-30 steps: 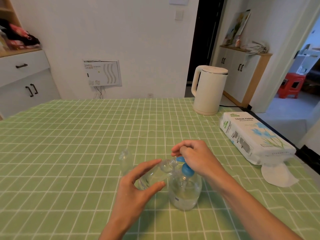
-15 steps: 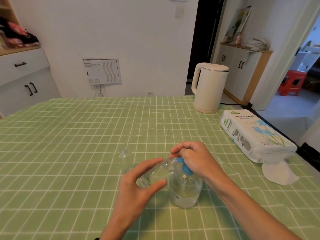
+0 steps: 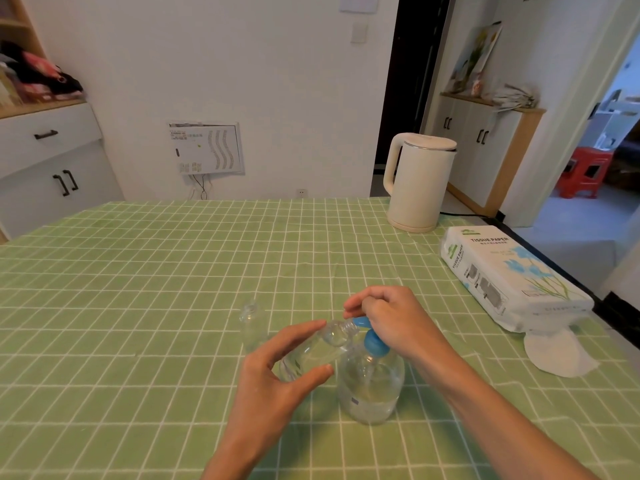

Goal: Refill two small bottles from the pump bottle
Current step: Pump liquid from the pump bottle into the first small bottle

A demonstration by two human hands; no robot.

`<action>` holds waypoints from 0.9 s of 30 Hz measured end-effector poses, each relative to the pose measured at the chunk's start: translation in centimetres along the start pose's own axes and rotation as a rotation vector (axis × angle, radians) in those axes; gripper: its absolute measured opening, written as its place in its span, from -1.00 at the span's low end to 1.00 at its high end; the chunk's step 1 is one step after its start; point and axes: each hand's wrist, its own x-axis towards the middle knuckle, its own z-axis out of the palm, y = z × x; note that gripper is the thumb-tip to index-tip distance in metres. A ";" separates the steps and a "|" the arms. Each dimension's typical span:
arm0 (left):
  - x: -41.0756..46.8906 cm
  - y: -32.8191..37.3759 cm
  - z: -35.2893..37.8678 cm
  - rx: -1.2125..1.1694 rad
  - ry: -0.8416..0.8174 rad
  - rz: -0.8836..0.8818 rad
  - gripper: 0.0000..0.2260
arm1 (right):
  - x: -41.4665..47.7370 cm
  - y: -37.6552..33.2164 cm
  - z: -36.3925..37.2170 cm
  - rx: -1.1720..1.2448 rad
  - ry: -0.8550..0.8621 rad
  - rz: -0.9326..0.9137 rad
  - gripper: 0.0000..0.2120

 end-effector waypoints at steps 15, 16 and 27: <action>-0.2 0.0 -0.2 0.014 0.006 -0.015 -0.53 | 0.0 0.1 0.3 0.028 0.009 0.017 -0.64; -0.2 0.0 -0.2 0.012 0.006 -0.014 -0.53 | 0.1 0.0 0.3 0.019 0.015 0.008 -0.64; 0.0 0.1 -0.3 0.008 0.007 -0.006 -0.53 | 0.3 0.3 0.1 0.006 0.004 -0.010 -0.63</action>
